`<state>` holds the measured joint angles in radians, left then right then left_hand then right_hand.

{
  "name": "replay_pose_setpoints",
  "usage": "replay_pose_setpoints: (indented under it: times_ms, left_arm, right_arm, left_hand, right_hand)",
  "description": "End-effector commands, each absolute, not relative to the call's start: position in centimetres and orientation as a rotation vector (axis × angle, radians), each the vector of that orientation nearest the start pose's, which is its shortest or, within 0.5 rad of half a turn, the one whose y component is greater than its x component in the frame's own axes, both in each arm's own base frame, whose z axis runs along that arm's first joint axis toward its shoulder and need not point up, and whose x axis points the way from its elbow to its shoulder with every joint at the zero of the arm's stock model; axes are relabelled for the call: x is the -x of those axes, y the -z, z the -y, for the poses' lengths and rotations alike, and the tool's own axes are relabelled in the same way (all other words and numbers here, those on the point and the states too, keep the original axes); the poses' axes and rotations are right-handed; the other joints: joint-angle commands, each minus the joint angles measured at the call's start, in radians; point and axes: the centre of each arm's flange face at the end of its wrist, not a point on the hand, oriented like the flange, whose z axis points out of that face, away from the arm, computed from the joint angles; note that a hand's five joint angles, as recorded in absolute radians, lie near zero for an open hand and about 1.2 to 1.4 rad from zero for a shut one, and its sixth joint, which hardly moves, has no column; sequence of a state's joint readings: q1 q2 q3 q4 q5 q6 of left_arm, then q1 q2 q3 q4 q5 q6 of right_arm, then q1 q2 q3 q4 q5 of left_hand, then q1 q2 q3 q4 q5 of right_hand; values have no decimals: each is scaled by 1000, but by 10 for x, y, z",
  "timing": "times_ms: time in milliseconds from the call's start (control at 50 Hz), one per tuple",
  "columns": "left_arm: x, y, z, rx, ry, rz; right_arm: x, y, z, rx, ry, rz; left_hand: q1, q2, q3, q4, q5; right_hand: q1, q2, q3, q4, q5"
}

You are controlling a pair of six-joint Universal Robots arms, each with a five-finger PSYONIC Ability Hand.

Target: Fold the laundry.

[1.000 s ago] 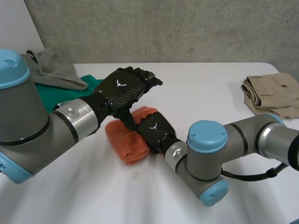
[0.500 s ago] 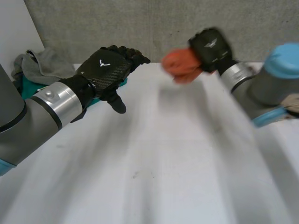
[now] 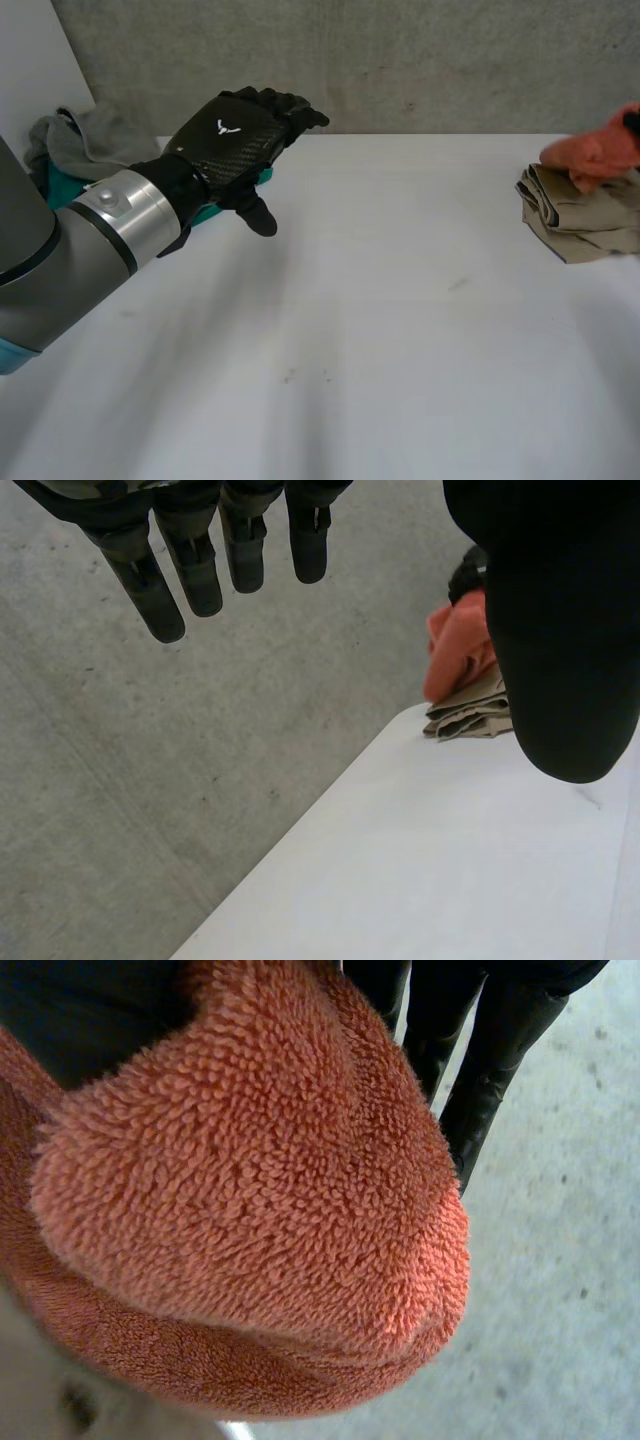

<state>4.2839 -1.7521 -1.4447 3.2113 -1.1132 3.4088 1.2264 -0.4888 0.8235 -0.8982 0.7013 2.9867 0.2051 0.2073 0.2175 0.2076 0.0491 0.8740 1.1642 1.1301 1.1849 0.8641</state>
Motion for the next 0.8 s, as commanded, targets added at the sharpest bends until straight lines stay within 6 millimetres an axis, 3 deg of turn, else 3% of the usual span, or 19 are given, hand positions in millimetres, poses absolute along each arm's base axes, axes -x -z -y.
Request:
replay_pose_setpoints:
  times_ms: [20,80,260,300,320,360,540,640,780,800]
  left_arm:
    - [305,-294,233,-1442,2504,-2132]
    - [306,-294,234,-1438,2515,-2123]
    - [312,-289,225,-1480,2503,-2162]
    - [317,-288,217,-1515,2504,-2169]
    - [318,-288,215,-1526,2508,-2168]
    - [320,-288,211,-1546,2503,-2174]
    - [324,-285,203,-1591,2500,-2174]
    - [323,-287,203,-1589,2509,-2163]
    - [322,-289,206,-1578,2513,-2156]
    - [321,-290,207,-1574,2519,-2150]
  right_arm:
    - [-4,-108,548,991,2479,-1534]
    - [-5,-98,544,1000,2449,-1547]
    - [-4,-94,541,1011,2453,-1544]
    - [0,-96,537,974,2451,-1578]
    - [3,-100,535,965,2458,-1587]
    - [14,-120,529,938,2479,-1614]
    - [43,-160,482,700,2364,-1909]
    - [77,-183,450,656,2334,-2151]
    - [133,-214,434,682,2445,-2532]
    - [145,-230,435,684,2518,-2637]
  left_hand:
    - [-6,-8,-19,-9,-25]
    - [-3,-5,-16,-6,-22]
    - [-3,-6,-16,-6,-22]
    - [-6,-8,-19,-9,-25]
    - [-6,-8,-19,-9,-25]
    - [-6,-8,-19,-9,-25]
    - [-6,-8,-19,-9,-25]
    - [-9,-11,-22,-12,-28]
    - [-9,-11,-22,-12,-28]
    - [-12,-14,-24,-15,-31]
  right_hand:
    - [522,232,266,211,358]
    - [522,232,266,211,358]
    - [522,232,266,211,358]
    - [-450,-740,-706,-761,-615]
    - [-699,-990,-956,-1010,-864]
    - [-699,-990,-956,-1010,-864]
    - [-699,-990,-956,-1010,-864]
    - [-699,-990,-956,-1010,-864]
    - [-699,-990,-956,-1010,-864]
    - [-699,-990,-956,-1010,-864]
